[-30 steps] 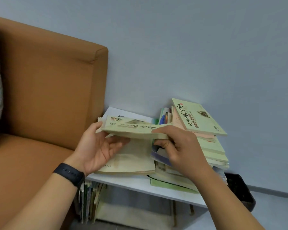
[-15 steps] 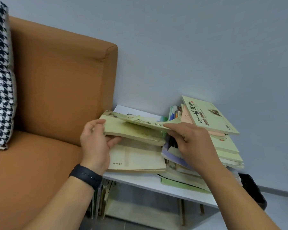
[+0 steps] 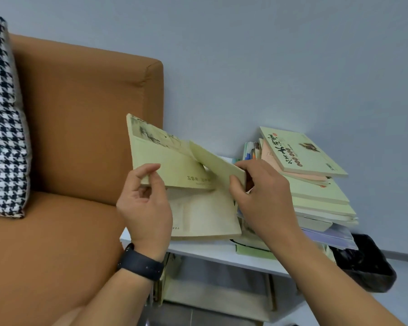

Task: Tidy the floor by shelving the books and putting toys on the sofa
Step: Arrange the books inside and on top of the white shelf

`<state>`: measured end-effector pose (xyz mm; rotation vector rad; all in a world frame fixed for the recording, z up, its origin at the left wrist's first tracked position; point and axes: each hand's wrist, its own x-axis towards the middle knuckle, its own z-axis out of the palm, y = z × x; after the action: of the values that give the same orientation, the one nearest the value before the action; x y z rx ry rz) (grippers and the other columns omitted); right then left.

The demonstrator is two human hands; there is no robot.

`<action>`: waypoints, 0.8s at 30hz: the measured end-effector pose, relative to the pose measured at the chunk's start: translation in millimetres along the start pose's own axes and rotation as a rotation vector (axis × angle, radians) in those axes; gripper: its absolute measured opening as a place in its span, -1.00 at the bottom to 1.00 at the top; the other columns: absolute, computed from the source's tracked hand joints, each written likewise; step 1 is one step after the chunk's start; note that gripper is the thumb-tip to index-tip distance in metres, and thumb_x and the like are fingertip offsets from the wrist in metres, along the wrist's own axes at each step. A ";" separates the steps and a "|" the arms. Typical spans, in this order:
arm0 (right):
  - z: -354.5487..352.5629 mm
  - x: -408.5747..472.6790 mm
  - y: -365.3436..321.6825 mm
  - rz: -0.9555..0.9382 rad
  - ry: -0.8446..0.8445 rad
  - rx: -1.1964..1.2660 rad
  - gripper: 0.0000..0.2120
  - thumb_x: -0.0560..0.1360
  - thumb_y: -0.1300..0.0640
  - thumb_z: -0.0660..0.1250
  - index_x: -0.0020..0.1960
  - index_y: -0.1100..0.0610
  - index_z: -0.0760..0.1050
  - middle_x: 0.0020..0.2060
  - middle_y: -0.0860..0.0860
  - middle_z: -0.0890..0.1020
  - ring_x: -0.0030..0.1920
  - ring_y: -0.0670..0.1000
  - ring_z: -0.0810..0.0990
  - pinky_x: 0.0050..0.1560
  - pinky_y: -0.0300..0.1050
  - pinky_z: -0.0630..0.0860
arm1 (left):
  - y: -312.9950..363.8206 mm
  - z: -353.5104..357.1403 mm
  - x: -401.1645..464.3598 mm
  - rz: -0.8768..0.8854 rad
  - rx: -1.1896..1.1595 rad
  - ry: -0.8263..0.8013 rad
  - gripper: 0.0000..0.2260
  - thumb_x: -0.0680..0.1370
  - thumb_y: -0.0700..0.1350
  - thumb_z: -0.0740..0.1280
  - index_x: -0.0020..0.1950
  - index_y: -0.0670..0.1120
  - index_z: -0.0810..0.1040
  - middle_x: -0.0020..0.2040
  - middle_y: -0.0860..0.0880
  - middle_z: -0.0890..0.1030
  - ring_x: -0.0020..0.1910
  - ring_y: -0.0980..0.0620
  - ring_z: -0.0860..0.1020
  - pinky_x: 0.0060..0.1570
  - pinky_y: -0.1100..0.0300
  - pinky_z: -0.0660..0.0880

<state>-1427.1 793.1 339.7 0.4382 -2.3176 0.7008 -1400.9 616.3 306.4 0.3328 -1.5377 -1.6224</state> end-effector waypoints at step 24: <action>43.6 -18.3 -33.7 -0.075 -0.520 -0.301 -0.67 0.67 -0.04 0.04 0.39 0.02 0.32 -0.12 0.09 0.58 -0.15 0.21 0.58 -0.24 -0.01 0.43 | -21.5 -12.0 30.2 -0.170 0.827 -0.627 -0.81 0.51 0.06 0.46 0.06 0.05 0.57 -0.20 0.05 0.63 -0.01 -0.02 0.57 -0.10 0.09 0.49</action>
<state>-1419.7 742.6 311.9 0.6175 -2.8140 0.2026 -1419.0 583.7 294.9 0.4156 -2.7085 -1.1765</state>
